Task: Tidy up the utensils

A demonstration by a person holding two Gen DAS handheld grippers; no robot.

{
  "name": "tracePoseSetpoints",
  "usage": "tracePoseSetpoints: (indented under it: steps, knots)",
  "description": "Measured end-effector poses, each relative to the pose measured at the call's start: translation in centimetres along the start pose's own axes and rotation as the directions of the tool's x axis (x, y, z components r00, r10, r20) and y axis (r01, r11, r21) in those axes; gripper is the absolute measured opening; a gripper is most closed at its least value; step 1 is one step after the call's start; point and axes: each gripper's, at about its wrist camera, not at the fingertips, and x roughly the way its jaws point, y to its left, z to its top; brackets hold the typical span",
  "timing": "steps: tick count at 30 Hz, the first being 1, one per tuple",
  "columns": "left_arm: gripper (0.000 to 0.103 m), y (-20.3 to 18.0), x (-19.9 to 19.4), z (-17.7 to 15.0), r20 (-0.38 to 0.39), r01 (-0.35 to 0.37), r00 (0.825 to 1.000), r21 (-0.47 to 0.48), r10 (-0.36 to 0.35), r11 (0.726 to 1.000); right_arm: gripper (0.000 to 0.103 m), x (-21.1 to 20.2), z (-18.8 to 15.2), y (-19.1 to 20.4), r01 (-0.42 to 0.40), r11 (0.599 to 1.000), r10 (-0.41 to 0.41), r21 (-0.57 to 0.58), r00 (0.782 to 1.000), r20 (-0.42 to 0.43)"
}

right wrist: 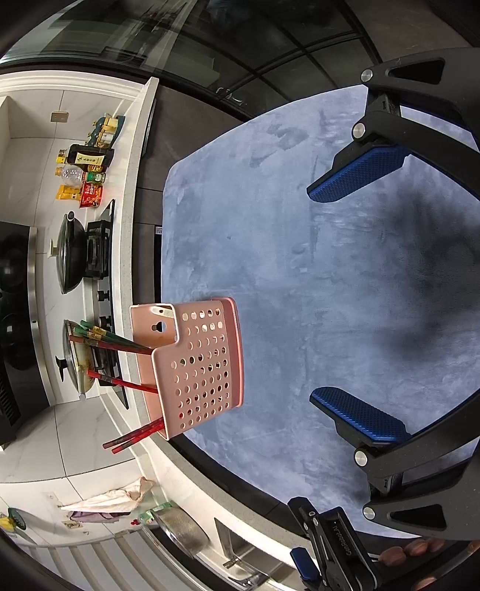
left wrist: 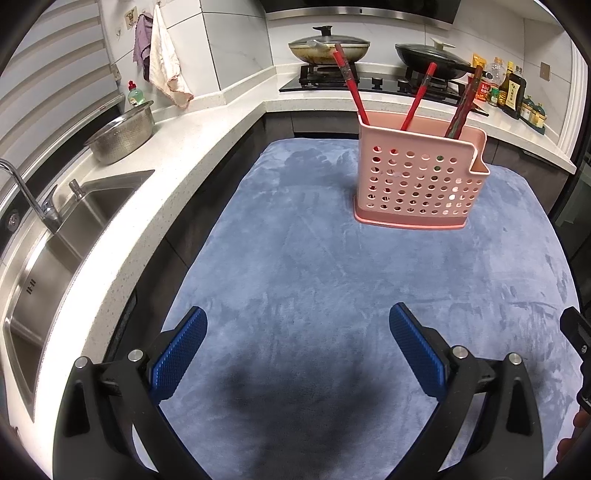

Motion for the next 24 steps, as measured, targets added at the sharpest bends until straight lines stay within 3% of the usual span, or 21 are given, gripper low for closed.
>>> tracePoseSetpoints:
  steps: [24]
  knots:
    - [0.095, -0.03, 0.07, 0.22, 0.007, -0.002, 1.000, 0.001, 0.002, 1.000, 0.096, 0.24, -0.27, -0.36, 0.001, 1.000, -0.001, 0.009, 1.000, -0.008]
